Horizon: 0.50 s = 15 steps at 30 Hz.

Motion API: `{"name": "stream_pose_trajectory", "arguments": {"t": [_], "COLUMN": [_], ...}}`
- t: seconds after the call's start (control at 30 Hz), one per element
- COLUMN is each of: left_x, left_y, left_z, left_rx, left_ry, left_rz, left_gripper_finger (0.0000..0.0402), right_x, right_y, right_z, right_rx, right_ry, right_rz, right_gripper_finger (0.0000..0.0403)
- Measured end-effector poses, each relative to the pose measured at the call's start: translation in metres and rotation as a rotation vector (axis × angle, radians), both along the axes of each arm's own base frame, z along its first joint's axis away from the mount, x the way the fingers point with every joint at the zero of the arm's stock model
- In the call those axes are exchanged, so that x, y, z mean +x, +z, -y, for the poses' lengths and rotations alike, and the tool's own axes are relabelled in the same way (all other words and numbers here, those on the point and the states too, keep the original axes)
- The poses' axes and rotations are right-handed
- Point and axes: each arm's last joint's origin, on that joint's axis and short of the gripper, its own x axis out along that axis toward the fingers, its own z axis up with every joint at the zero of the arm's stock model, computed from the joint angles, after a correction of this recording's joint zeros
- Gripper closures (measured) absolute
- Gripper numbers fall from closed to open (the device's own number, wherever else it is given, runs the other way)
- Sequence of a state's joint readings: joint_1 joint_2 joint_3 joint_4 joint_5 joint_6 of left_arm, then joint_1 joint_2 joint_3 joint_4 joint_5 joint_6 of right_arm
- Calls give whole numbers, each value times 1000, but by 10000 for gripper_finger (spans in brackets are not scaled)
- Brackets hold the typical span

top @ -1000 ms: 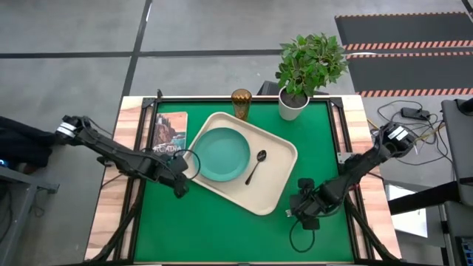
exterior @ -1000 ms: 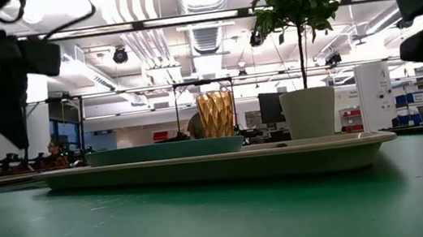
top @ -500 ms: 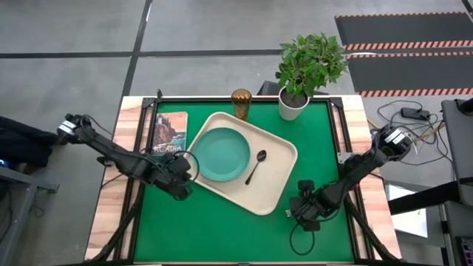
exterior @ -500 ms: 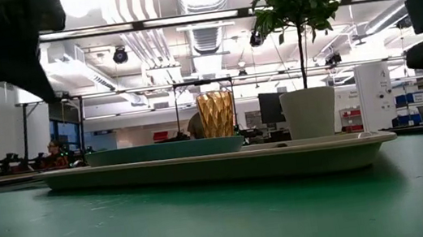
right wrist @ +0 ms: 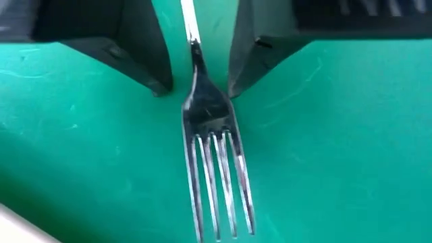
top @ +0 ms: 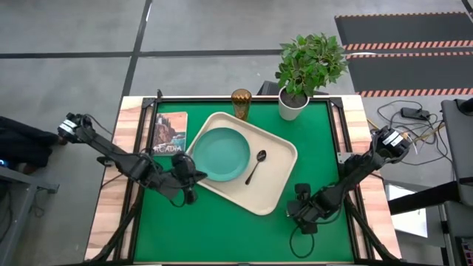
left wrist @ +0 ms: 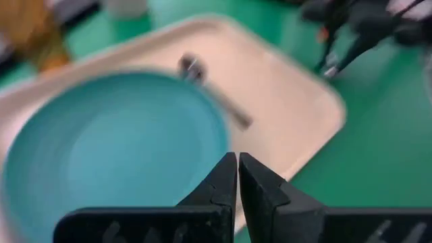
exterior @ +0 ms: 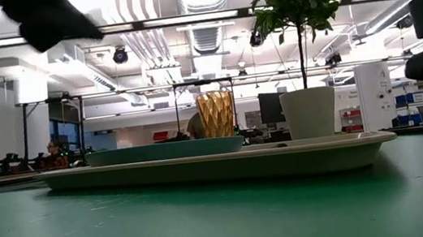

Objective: Pick and place plate/cup/fork/spoon on tray
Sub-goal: Put the white orange fork on the right side of the black spoon

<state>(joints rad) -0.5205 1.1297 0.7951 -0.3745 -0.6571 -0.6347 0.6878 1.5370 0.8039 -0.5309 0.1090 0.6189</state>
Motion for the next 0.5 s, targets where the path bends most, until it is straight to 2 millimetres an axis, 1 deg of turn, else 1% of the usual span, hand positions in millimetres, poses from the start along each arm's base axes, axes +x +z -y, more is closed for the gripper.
{"name": "stream_pose_trajectory", "arguments": {"t": [0.13, 0.27, 0.37, 0.5], "left_x": [8, 17, 23, 30], "left_y": [11, 19, 21, 20], "left_z": [5, 9, 13, 17], "left_rx": [68, 133, 174, 203], "left_ry": [-70, -98, -123, -137], "left_rz": [108, 204, 248, 278], "left_gripper_finger": [401, 401, 401, 401], "right_x": [0, 2, 2, 2], "right_y": [-8, -7, 0, 14], "right_z": [-1, -3, -2, 3], "right_rx": [-12, 4, 5, -42], "right_ry": [2, 23, 32, 9], "right_rz": [-18, 10, 48, 152], "right_gripper_finger": [320, 381, 387, 388]}}
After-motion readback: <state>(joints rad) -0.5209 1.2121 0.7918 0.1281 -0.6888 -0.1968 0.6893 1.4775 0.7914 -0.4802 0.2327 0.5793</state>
